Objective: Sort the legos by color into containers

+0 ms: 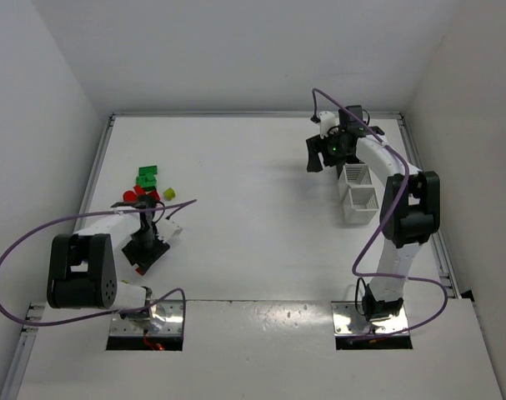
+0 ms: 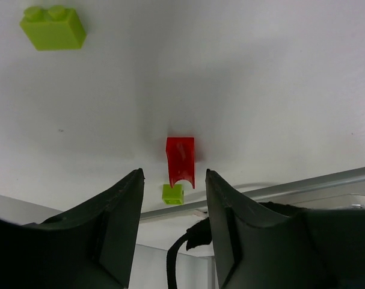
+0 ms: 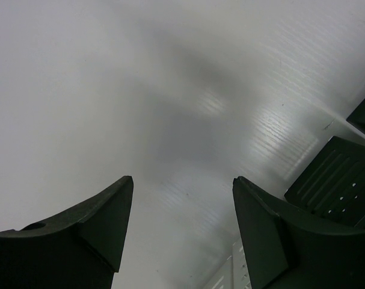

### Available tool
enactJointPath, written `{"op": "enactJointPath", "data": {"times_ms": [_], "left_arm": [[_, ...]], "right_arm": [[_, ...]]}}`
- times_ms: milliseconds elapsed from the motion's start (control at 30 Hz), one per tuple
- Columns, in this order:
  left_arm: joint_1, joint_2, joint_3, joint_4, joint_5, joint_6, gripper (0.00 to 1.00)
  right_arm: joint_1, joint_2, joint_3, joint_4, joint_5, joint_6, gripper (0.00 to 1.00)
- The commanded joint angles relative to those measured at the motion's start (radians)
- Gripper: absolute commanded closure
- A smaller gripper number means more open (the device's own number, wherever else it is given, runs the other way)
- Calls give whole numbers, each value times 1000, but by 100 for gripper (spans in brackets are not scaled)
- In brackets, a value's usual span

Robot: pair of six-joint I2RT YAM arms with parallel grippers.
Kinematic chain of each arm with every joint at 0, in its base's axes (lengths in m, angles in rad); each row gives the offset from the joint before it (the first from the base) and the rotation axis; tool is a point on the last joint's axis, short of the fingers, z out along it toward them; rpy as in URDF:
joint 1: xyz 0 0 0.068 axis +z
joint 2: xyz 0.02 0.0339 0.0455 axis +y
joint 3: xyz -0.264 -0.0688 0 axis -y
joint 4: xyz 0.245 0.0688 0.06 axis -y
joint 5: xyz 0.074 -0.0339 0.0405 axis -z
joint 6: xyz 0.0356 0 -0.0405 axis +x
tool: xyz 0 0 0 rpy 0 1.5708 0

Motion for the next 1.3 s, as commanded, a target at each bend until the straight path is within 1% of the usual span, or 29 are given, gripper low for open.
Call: {"op": "enactJointPath", "data": {"times_ms": [0, 100, 167, 233, 367, 467, 500, 567, 600, 633, 667, 700, 733, 767, 800, 833, 867, 900, 933, 967, 1000, 1033, 1067, 1100, 1133, 1167, 1200, 1267], "left_arm": [[-11, 17, -4, 32, -23, -13, 49], [-11, 28, -14, 41, -23, -13, 56], [-11, 40, -23, 53, -23, -13, 59], [-11, 49, -23, 53, -23, -13, 59], [-11, 58, -32, 72, -11, -13, 65], [-11, 58, -32, 72, 2, -4, 72], [-11, 49, -11, 72, 11, -4, 76], [1, 28, 28, 54, 46, 25, 79], [15, -3, 88, 43, 107, 38, 82], [15, -18, 124, 32, 144, 48, 83], [15, -32, 159, 32, 182, 59, 84], [15, -43, 234, 32, 222, 59, 88], [15, -43, 271, 32, 315, 59, 89], [15, -43, 305, 32, 356, 59, 89], [-4, -43, 340, 65, 385, 40, 91], [-14, -29, 406, 82, 440, 24, 91], [-14, -17, 437, 99, 469, 9, 91], [-28, 8, 463, 141, 498, -23, 91], [-43, 20, 506, 161, 558, -36, 91], [-43, 46, 522, 193, 590, -59, 91], [-58, 61, 535, 193, 627, -59, 91], [-74, 75, 566, 207, 693, -69, 91], [-83, 89, 580, 207, 724, -70, 91], [-83, 100, 594, 207, 753, -92, 91], [-95, 109, 604, 227, 803, -93, 91], [-107, 120, 617, 236, 822, -106, 91], [-130, 120, 626, 247, 835, -106, 91], [-156, 132, 637, 247, 845, -116, 91]], "right_arm": [[-5, -20, 30, 1, 4, -23, 32], [-5, -20, 30, 1, 14, -23, 32], [-5, -20, 30, 1, 14, -23, 32], [-5, -20, 30, 1, 14, -32, 32], [-5, -20, 50, -19, 14, -43, 32], [-14, -31, 59, -50, -26, -43, 32], [-14, -31, 74, -62, -45, -43, 32], [-14, -31, 108, -91, -112, -23, 32], [-14, -31, 125, -100, -136, -8, 32], [-14, -31, 171, -113, -202, 9, 32], [-14, 6, 200, -152, -239, 45, 32], [-14, 26, 232, -169, -273, 81, 32], [-14, 46, 278, -169, -354, 122, 32], [-14, 67, 291, -179, -403, 200, 32], [-14, 89, 306, -179, -454, 237, 32], [-14, 130, 336, -165, -553, 282, 32], [-14, 144, 337, -142, -595, 325, 32], [-14, 144, 337, -77, -629, 399, 32], [0, 164, 352, -44, -687, 432, 31], [11, 176, 376, 13, -748, 501, 30], [11, 190, 377, 65, -787, 564, 30], [11, 202, 377, 141, -824, 646, 28], [20, 225, 354, 242, -857, 752, 27], [20, 238, 297, 486, -920, 990, 27], [29, 248, 241, 610, -939, 1108, 27], [29, 261, 222, 731, -953, 1218, 27], [41, 285, 222, 893, -979, 1362, 27], [73, 295, 237, 909, -991, 1383, 28]]}}
